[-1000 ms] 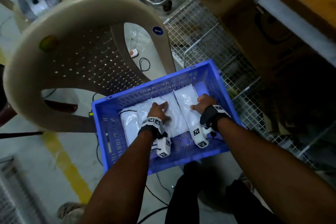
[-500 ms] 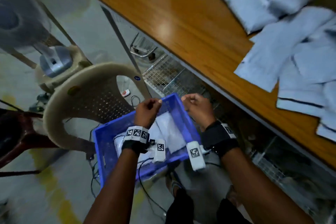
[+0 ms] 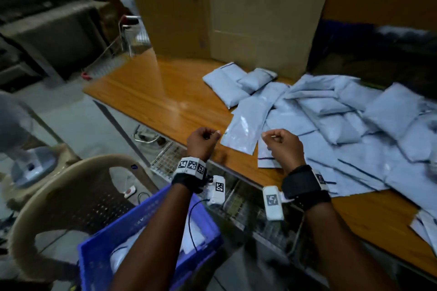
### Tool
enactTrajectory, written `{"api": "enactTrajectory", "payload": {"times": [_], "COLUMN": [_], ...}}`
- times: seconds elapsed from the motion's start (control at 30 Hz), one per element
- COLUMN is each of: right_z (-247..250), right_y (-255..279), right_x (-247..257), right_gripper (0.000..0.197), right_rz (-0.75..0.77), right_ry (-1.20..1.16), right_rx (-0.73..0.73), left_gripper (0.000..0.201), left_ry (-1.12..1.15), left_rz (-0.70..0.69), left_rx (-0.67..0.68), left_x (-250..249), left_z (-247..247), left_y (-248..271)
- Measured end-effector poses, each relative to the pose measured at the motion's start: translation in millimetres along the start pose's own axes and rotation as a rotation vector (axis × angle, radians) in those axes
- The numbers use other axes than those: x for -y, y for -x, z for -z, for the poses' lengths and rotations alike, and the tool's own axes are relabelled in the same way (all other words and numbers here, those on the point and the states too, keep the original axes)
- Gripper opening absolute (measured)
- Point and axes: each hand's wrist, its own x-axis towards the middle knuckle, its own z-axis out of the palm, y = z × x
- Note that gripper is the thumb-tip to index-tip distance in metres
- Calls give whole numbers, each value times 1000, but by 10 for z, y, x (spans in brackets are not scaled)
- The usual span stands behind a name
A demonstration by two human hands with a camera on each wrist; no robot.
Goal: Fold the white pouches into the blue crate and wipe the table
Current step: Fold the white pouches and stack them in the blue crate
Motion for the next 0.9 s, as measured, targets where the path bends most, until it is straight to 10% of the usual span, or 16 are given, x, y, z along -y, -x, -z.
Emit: {"api": "enactTrajectory", "payload": {"times": [0.37,0.73,0.9], "right_z": [326,-1,-282], "right_y": [-135,-119,-63], "right_x": [-418,-370,-282], "right_gripper": [30,37,41], "right_rz": [-33,-11,71], "right_ry": [326,393,815], "right_rx": [67,34,126], "left_gripper": [76,70,65], "left_ry": [-512,-374,-329], "left_rz": [142,297,341], "left_rx": [124,87,106], "left_x": [-180,267,425], "left_z": [-791,-65,253], "left_y": [-540,-379,-308]}}
